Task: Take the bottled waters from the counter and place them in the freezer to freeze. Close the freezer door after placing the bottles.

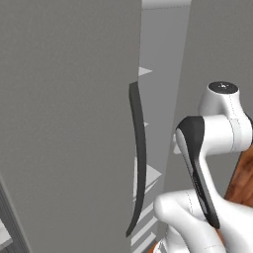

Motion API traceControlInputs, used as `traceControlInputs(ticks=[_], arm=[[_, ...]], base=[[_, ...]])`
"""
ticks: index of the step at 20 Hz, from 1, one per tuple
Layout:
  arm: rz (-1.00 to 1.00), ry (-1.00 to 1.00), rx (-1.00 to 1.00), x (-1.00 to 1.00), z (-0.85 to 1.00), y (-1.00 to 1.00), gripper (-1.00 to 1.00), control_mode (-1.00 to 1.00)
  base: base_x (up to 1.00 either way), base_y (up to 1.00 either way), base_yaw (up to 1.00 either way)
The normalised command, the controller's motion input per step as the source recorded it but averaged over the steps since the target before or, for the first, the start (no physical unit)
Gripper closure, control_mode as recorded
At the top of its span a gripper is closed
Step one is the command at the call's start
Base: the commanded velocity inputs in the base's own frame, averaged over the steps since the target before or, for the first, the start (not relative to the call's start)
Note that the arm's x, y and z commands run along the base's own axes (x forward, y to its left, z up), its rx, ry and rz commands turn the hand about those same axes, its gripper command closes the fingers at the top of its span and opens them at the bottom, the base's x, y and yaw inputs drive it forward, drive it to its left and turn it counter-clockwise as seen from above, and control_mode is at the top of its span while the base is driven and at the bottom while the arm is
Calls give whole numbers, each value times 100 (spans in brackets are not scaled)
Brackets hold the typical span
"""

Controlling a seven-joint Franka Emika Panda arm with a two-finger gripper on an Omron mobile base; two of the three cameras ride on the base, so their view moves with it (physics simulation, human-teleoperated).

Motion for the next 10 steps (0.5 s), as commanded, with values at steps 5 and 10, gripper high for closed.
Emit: traceControlInputs(ticks=[5, 10], arm=[[0, 0, 0, 0, 0, 0, -100, 100], [0, 0, 0, 0, 0, 0, -100, 100]], base=[[-33, 0, 0], [-67, 11, 9]])
